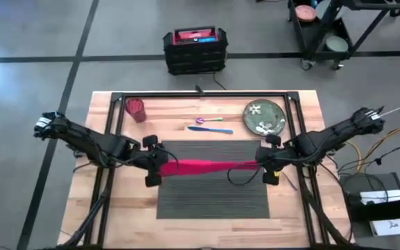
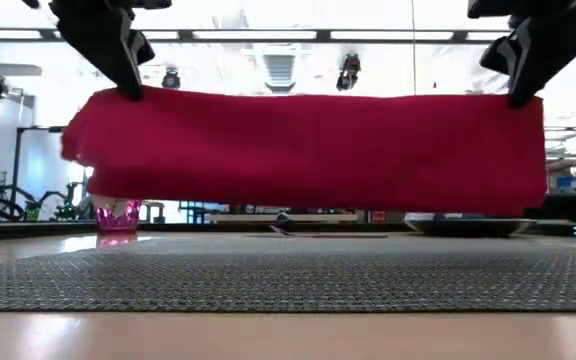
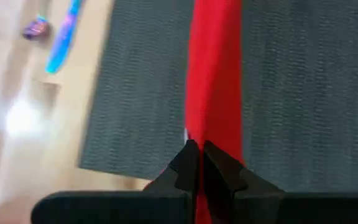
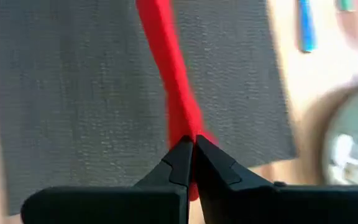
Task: Set table place
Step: Fold the red napkin
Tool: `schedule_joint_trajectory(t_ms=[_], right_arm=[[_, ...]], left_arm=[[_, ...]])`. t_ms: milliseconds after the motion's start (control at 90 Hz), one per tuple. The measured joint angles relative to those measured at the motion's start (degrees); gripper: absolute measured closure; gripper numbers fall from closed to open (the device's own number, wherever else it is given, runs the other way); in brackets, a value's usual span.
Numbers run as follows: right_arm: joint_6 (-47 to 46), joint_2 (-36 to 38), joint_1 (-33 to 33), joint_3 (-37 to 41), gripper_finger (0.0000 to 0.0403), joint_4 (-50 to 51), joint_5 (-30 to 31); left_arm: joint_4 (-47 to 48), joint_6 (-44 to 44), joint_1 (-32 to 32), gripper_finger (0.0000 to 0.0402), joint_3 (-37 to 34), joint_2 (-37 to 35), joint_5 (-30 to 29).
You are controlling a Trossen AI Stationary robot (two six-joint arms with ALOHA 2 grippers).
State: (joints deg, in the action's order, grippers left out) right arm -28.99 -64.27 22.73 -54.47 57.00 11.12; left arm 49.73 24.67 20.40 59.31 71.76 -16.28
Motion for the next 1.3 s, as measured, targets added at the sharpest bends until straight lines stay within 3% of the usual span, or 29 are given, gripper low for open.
schedule_joint_trajectory(t_ms=[189,344,522,811,1033,1300], right_arm=[[-5.2,0.0,4.7,0.3,0.0403,-1.6,-7.0],[-7.8,0.3,7.8,1.8,0.0403,-11.3,-16.7],[-10.0,0.3,8.4,9.5,0.0403,-19.2,-22.0],[-10.0,2.3,1.6,20.4,0.0403,-22.3,-18.0],[-9.3,1.3,0.0,22.8,0.0403,-22.1,-13.5],[-11.5,0.7,-0.1,22.8,0.0387,-21.3,-13.3]], left_arm=[[-3.6,6.8,4.5,0.0401,0.0,1.5,6.7],[-13.0,9.6,6.7,0.0401,-0.3,2.6,16.2],[-20.2,9.9,6.5,0.0401,-7.4,4.0,20.5],[-28.3,9.5,-0.2,0.0401,-19.4,2.2,16.7],[-33.9,8.9,-1.1,0.0401,-23.9,2.3,15.6],[-29.1,5.2,-1.2,0.0367,-24.8,2.3,15.2]])
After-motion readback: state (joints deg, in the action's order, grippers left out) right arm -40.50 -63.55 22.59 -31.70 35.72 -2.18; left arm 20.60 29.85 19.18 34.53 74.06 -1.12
